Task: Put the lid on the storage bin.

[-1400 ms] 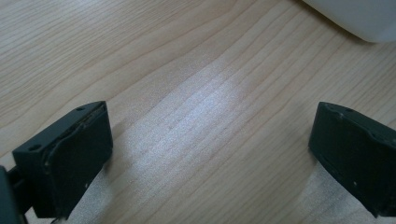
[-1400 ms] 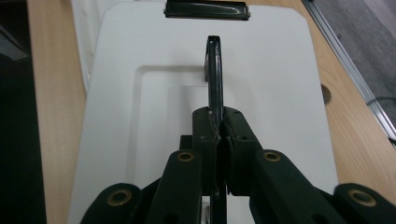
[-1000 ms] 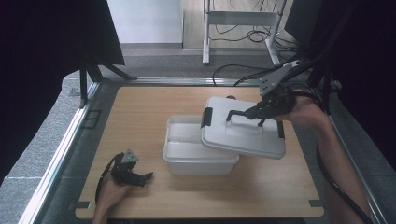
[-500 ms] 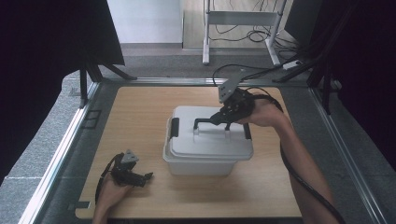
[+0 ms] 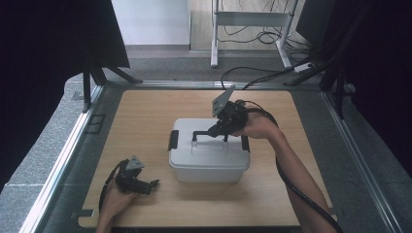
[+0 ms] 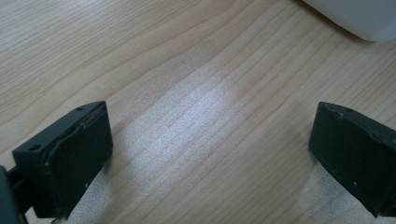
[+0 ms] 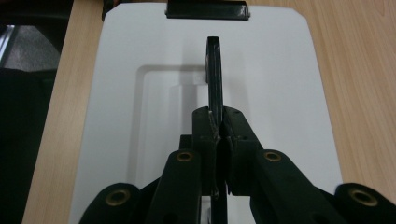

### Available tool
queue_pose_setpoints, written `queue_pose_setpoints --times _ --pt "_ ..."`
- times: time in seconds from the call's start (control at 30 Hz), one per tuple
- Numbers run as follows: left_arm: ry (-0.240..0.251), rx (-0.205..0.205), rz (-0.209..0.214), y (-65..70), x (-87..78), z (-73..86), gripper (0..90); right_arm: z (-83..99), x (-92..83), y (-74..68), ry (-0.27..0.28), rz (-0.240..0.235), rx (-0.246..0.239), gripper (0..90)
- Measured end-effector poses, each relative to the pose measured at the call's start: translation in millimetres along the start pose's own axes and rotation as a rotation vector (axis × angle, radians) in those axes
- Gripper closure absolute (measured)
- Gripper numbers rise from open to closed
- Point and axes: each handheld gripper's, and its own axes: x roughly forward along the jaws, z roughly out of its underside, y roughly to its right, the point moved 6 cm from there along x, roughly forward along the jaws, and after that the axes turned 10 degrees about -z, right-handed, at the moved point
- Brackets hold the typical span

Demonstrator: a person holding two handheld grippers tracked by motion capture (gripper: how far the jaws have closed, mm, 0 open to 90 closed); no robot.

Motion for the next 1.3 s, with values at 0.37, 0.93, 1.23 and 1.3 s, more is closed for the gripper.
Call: queue_pose_setpoints --times 0.37,0.93,1.23,1.3 --pt "-0.001 0.000 0.002 0.0 -0.2 0.0 0.0 8.6 -24.7 -1.5 0.060 0.166 0.055 23.9" --pt "-0.002 -0.002 0.001 0.1 -0.4 0.1 0.0 102.4 -76.0 -21.9 0.133 0.379 0.310 0.9" --pt "-0.001 -0.003 -0.001 0.2 -0.3 0.1 0.0 163.3 -74.6 -35.8 0.172 0.475 0.418 0.0" --pt "-0.002 -0.006 0.000 0.5 -0.3 0.1 0.0 180.4 -68.8 -40.1 0.182 0.489 0.444 0.0"
